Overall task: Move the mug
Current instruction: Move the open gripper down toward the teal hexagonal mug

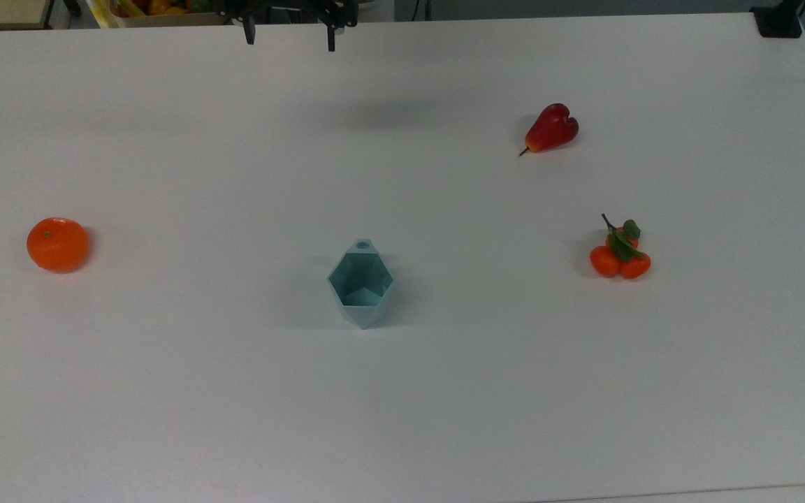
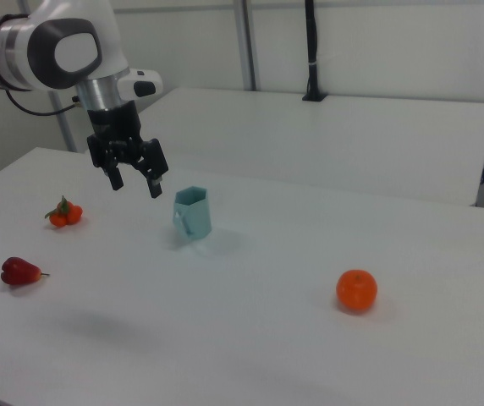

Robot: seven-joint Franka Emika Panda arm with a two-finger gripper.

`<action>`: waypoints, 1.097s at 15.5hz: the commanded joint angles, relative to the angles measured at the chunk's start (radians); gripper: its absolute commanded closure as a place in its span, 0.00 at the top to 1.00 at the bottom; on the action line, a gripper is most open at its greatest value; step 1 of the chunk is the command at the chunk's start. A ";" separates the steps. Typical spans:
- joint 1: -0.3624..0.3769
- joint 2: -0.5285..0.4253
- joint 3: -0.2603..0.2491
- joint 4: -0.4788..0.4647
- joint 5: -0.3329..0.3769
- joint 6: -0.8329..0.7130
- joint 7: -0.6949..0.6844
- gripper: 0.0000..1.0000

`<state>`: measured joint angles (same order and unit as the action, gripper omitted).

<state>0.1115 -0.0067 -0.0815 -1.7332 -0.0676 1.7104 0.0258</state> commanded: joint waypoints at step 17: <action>-0.015 0.100 0.002 -0.019 -0.006 0.254 -0.015 1.00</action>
<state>0.0968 0.0530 -0.0817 -1.7387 -0.0686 1.8777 0.0254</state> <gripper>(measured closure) 0.000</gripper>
